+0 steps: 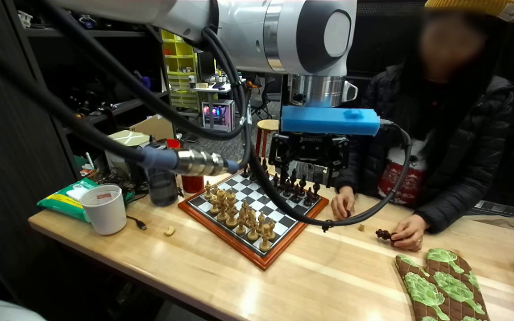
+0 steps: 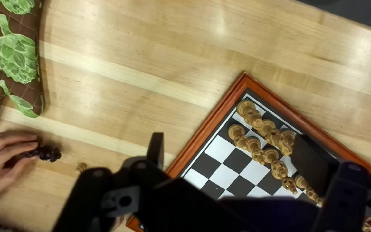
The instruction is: Move one yellow chess piece backwards
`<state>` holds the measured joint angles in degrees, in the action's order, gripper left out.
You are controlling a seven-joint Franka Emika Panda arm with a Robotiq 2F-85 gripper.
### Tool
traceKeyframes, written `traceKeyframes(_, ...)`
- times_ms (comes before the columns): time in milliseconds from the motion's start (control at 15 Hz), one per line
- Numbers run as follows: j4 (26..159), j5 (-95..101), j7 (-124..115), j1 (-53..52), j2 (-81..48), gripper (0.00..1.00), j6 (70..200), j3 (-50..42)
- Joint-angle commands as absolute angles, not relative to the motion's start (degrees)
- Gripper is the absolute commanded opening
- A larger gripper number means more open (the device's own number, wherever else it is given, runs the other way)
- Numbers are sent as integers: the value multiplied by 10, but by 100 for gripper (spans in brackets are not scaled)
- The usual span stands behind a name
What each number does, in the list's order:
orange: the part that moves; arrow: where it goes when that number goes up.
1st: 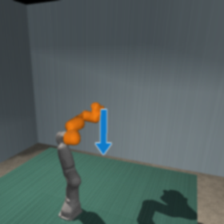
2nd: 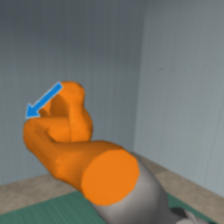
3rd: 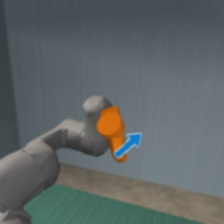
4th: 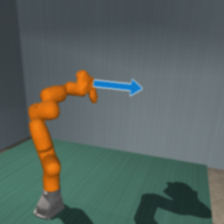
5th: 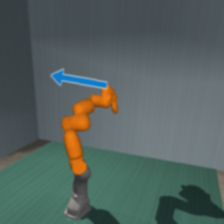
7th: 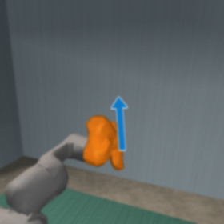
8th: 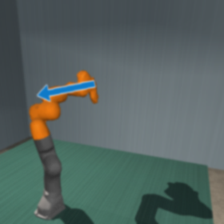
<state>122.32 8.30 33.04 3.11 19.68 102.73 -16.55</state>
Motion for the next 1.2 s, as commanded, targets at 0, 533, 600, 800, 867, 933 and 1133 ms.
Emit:
traceKeyframes(0, 1222, 79, 334, 42, 195, 100, 1026, -156)
traceKeyframes(533, 1230, 70, 317, 41, 180, 100, 1044, -146)
traceKeyframes(600, 1230, 67, 313, 40, 178, 100, 1046, -145)
traceKeyframes(800, 1233, 63, 291, 40, 171, 100, 1054, -138)
traceKeyframes(867, 1234, 61, 285, 40, 169, 100, 1056, -136)
traceKeyframes(933, 1235, 61, 275, 41, 166, 100, 1059, -134)
traceKeyframes(1133, 1242, 63, 244, 43, 160, 100, 1074, -128)
